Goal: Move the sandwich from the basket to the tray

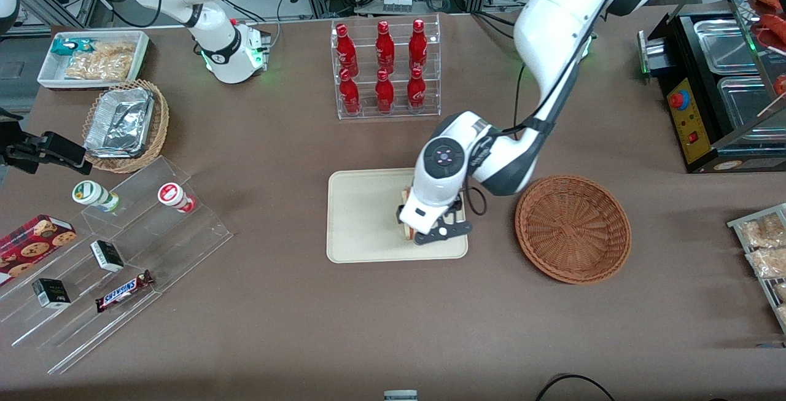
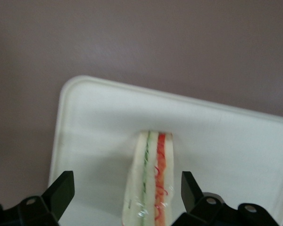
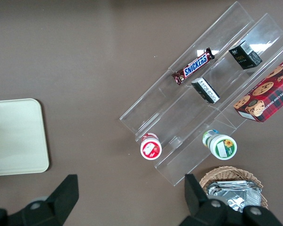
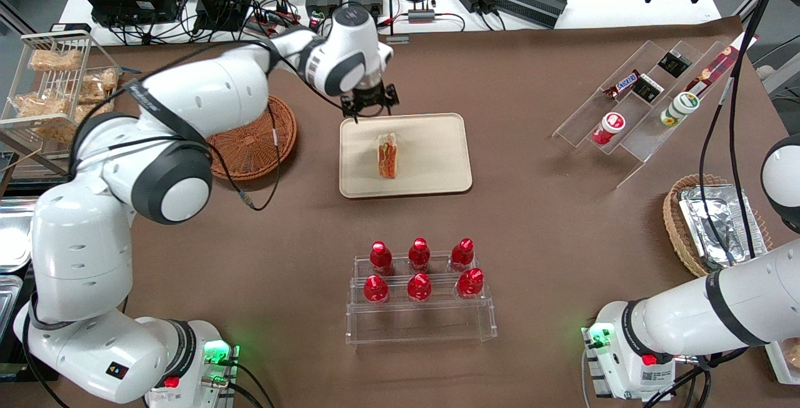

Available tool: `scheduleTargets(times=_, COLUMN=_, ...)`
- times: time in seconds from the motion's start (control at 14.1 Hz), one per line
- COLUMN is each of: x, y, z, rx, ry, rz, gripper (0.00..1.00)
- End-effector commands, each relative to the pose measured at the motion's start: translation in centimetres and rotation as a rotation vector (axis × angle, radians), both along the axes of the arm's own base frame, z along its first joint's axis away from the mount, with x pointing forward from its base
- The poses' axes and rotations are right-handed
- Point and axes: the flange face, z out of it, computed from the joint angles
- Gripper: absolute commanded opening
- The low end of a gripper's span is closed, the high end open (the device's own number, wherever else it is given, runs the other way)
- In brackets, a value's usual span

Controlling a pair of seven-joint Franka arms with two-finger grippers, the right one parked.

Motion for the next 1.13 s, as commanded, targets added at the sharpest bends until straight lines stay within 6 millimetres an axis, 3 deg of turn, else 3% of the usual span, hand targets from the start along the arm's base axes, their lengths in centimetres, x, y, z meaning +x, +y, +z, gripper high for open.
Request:
scheduleTargets(times=0.0, x=0.3, y=7.5, z=7.5, rx=0.05, ry=-0.026, rz=0.027, gripper=1.0)
scheduleTargets(times=0.21, x=0.0, y=18.9, z=14.6, rx=0.113, ry=0.022, rz=-0.107, gripper=1.0)
scheduleTargets(times=0.42, x=-0.8, y=28.2, z=20.1, rx=0.074, ry=0.079, rz=-0.226, gripper=1.0)
scheduleTargets(times=0.49, x=-1.4, y=30.4, z=22.0, rx=0.05, ry=0.081, rz=-0.227, gripper=1.0)
scheduleTargets(times=0.64, x=-3.1, y=32.1, z=25.4, rx=0.063, ry=0.069, rz=-0.22, gripper=1.0)
scheduleTargets(times=0.78, x=-4.6, y=32.2, z=28.0, rx=0.077, ry=0.046, rz=-0.217, gripper=1.0)
scheduleTargets(times=1.06, x=-5.8, y=32.3, z=29.4, rx=0.082, ry=0.06, rz=-0.213, gripper=1.0)
